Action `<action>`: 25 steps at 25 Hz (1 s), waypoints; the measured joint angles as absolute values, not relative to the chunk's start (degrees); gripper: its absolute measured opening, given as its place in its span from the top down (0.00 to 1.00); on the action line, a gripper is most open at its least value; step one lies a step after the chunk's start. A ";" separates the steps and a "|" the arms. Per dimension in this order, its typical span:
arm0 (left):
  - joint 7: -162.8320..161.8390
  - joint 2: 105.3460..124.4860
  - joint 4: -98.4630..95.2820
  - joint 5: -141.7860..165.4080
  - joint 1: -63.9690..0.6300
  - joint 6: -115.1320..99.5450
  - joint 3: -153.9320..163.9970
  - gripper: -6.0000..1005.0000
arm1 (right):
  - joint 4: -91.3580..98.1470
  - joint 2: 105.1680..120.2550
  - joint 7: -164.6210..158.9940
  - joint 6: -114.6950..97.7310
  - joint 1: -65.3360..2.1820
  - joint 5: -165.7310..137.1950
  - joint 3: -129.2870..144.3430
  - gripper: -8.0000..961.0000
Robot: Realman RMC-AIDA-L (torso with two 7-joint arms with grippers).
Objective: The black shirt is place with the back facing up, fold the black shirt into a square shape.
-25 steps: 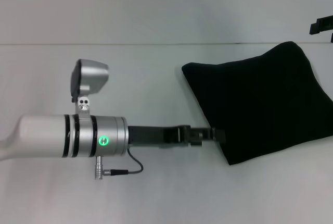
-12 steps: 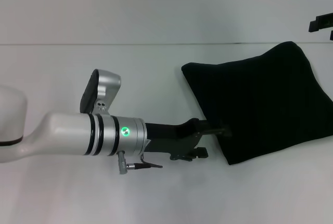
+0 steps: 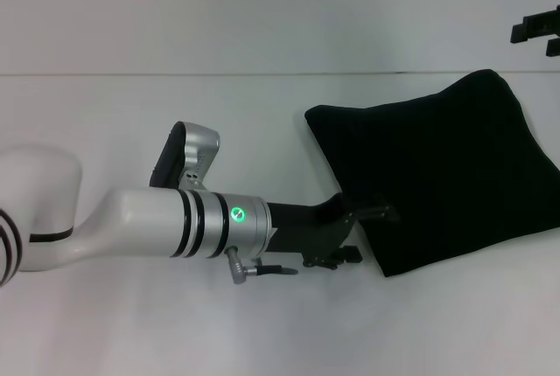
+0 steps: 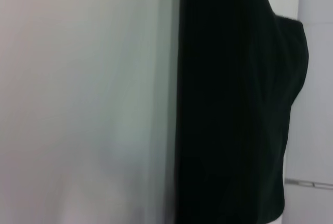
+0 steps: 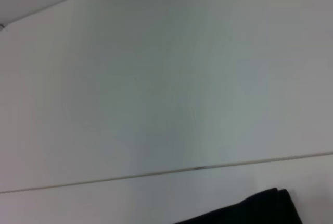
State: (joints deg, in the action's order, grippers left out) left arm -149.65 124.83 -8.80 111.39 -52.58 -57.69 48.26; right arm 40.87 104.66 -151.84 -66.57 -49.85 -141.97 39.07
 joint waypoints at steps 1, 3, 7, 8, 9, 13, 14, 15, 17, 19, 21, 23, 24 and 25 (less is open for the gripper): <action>-149.85 124.83 -8.63 111.30 -52.82 -57.12 48.22 0.08 | 40.87 104.66 -151.74 -66.56 -49.85 -141.75 39.04 0.25; -150.07 124.83 -8.08 111.16 -53.40 -55.99 48.21 0.09 | 40.87 104.67 -151.70 -66.55 -49.85 -141.46 39.01 0.25; -150.11 124.81 -6.05 111.11 -55.12 -53.71 48.42 0.11 | 40.87 104.68 -151.67 -66.53 -49.97 -141.38 39.01 0.25; -150.11 124.81 -5.62 111.11 -55.52 -53.38 48.53 0.11 | 40.87 104.68 -151.67 -66.53 -50.02 -141.38 39.01 0.25; -150.11 124.81 -5.30 111.11 -55.72 -53.15 48.55 0.11 | 40.87 104.68 -151.67 -66.53 -50.06 -141.36 39.01 0.25; -150.11 124.80 -4.49 111.08 -56.44 -52.90 48.57 0.13 | 40.87 104.68 -151.67 -66.48 -50.11 -141.24 39.02 0.25; -150.12 124.80 -4.17 111.08 -56.72 -52.86 48.57 0.13 | 40.87 104.68 -151.67 -66.48 -50.10 -141.15 39.03 0.25; -150.15 124.80 -3.90 111.08 -57.01 -52.83 48.57 0.14 | 40.87 104.68 -151.67 -66.47 -50.09 -141.04 39.02 0.25; -150.18 124.80 -3.57 111.28 -57.75 -52.83 48.65 0.14 | 40.87 104.68 -151.68 -66.46 -50.08 -140.74 39.01 0.25; -149.87 124.80 -3.48 111.59 -58.42 -53.13 48.75 0.15 | 40.87 104.68 -151.68 -66.45 -50.07 -140.59 38.97 0.25; -149.72 124.80 -3.47 111.69 -58.65 -53.44 48.76 0.16 | 40.87 104.68 -151.63 -66.45 -50.06 -140.48 38.96 0.25; -149.72 124.80 -3.28 111.74 -58.84 -53.44 48.77 0.20 | 40.87 104.68 -151.40 -66.45 -49.99 -140.18 38.90 0.25; -149.72 124.80 -3.13 111.80 -58.90 -53.32 48.78 0.24 | 40.87 104.68 -151.29 -66.47 -49.91 -139.91 38.86 0.25; -149.72 124.80 -3.02 111.82 -58.93 -53.25 48.78 0.28 | 40.87 104.68 -151.18 -66.49 -49.82 -139.61 38.82 0.25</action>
